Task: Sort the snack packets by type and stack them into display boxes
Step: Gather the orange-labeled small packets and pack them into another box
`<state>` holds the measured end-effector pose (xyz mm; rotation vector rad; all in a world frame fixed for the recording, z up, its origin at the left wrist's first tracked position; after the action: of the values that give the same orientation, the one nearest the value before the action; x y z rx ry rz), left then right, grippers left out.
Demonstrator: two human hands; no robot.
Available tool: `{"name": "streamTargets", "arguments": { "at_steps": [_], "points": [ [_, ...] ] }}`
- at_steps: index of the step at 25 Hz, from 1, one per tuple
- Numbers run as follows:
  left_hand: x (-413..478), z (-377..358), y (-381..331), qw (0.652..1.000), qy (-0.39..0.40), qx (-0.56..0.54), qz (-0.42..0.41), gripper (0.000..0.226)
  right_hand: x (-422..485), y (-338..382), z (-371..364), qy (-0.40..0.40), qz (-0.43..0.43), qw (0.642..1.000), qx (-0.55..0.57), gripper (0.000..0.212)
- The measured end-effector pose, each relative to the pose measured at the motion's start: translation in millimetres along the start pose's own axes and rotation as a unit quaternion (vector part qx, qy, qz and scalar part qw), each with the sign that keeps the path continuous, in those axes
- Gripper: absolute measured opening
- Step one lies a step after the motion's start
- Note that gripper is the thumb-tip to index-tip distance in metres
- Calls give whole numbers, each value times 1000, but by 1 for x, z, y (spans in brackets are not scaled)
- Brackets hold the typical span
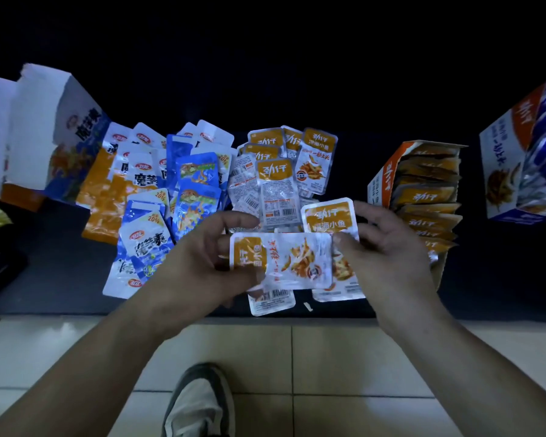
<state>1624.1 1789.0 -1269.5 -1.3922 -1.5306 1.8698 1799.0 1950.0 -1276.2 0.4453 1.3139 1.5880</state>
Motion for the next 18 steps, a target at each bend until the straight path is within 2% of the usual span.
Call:
{"name": "streamTargets", "arguments": {
  "at_steps": [4,8,11,12,13,14,15,16,18],
  "points": [
    [2,-11,-5,999,36,-21,1,46,-6,2,-7,42,-7,999,17,32],
    [9,-21,4,998,-44,-1,-33,29,-21,-2,-27,114,-8,993,36,24],
    [9,-19,12,992,-95,-34,-78,31,-27,-12,-30,142,-19,990,12,30],
    [8,-11,15,987,-126,8,-101,33,-25,-16,-25,111,-22,993,-12,30],
    [6,-1,17,973,-164,105,-125,33,-24,-21,-17,72,-27,996,-42,31],
    [4,5,19,944,-189,228,-142,35,-24,-26,-12,40,-30,997,-61,34],
    [4,5,22,913,-194,329,-145,42,-26,-30,-9,19,-32,997,-66,38],
    [5,1,29,896,-180,384,-129,53,-28,-33,-9,7,-30,997,-66,44],
    [9,-13,43,893,-140,419,-88,76,-31,-39,-13,6,-19,998,-66,59]
  ]
}}
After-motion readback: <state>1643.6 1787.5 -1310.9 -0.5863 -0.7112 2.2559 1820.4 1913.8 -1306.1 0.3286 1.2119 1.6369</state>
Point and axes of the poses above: each hand's wrist, its own x-axis towards the middle knuckle, its own z-axis out of the back of the hand, y = z × x, the point moved 7 cm from there along x, towards the middle knuckle, and after that the axes turned 10 degrees about -x, right-handed, at the moved point
